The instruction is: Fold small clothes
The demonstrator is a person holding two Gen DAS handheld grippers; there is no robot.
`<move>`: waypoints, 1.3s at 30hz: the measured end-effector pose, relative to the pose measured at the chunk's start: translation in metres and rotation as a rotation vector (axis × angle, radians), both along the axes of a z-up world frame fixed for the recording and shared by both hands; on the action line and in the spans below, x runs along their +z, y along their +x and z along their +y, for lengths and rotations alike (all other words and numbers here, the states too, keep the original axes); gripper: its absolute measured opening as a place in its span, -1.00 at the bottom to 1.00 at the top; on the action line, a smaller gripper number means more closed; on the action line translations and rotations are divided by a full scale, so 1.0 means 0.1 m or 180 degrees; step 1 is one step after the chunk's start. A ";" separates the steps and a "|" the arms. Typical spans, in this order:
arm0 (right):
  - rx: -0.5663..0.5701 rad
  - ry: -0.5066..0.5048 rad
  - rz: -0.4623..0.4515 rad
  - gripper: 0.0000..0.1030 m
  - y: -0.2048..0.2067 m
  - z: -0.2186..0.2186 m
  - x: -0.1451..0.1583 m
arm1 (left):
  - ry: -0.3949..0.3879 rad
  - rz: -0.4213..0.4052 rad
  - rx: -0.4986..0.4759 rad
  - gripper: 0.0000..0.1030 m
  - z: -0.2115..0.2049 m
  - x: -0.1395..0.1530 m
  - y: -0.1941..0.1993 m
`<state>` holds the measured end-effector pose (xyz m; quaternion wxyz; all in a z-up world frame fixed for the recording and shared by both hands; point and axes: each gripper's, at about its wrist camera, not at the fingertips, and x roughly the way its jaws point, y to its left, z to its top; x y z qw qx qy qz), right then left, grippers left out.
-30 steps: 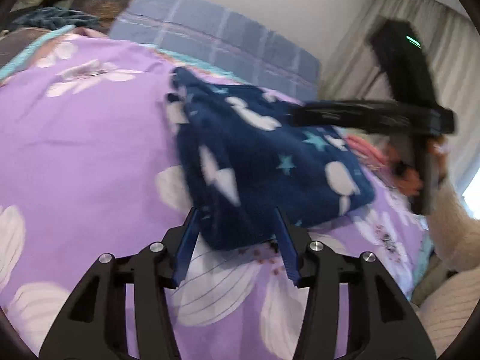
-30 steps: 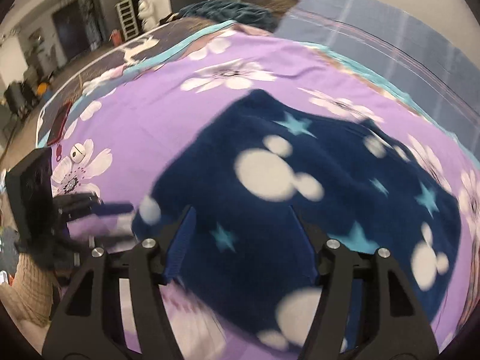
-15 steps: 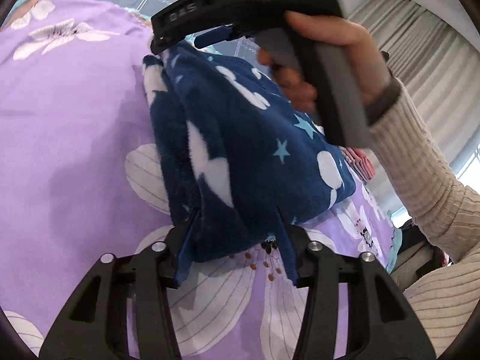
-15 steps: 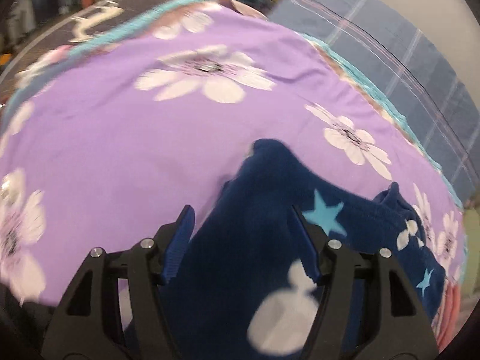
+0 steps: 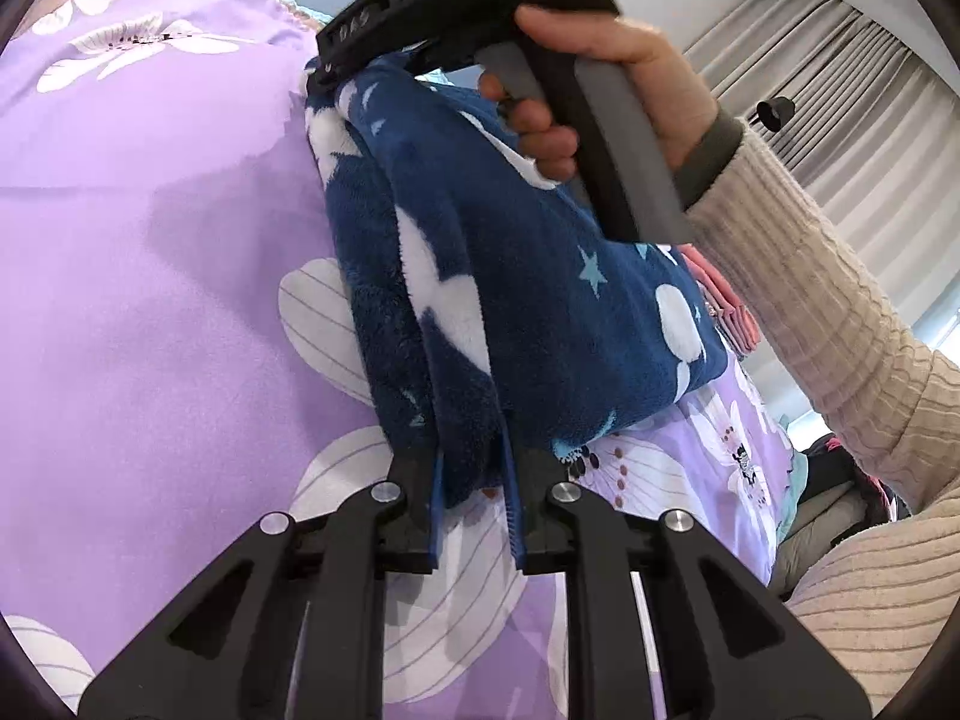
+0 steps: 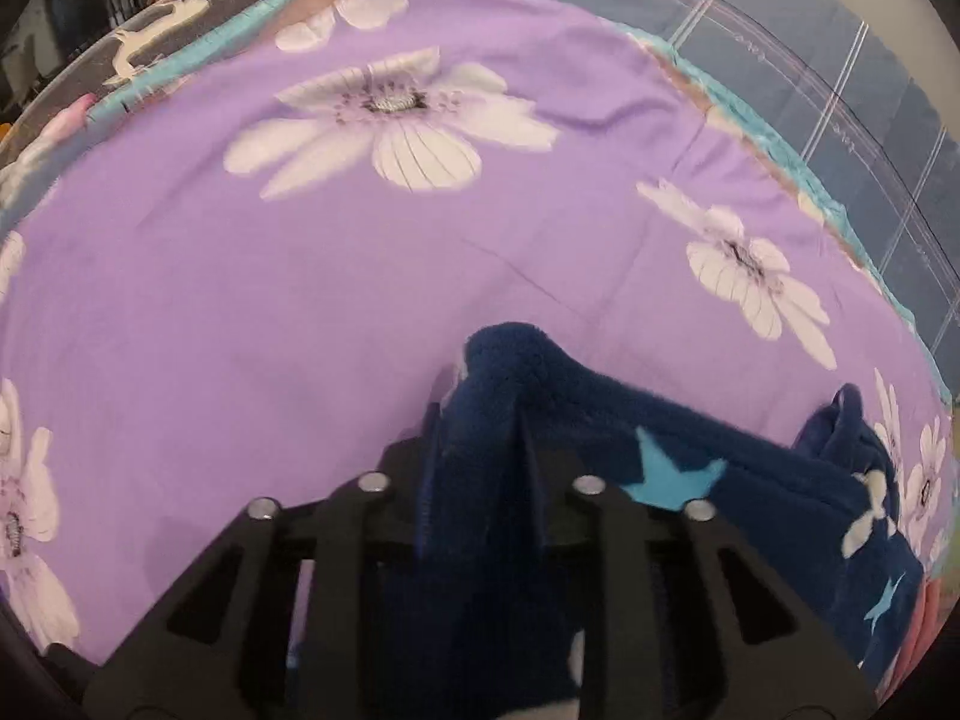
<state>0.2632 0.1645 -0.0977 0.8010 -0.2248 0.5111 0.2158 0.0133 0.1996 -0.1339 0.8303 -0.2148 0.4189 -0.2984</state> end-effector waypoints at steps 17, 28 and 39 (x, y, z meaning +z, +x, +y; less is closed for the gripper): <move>0.0177 -0.0847 -0.0029 -0.60 -0.25 0.31 -0.18 | 0.0046 -0.0025 -0.0012 -0.77 0.01 0.01 -0.03; 0.0313 -0.0133 -0.0301 -0.02 -0.44 -0.02 0.05 | -0.0123 0.0088 0.0010 -0.73 0.15 -0.04 -0.04; 0.0216 0.0695 -0.0564 -0.01 -1.59 -1.37 0.57 | 0.0114 0.0065 0.0319 -0.51 0.38 0.08 -0.18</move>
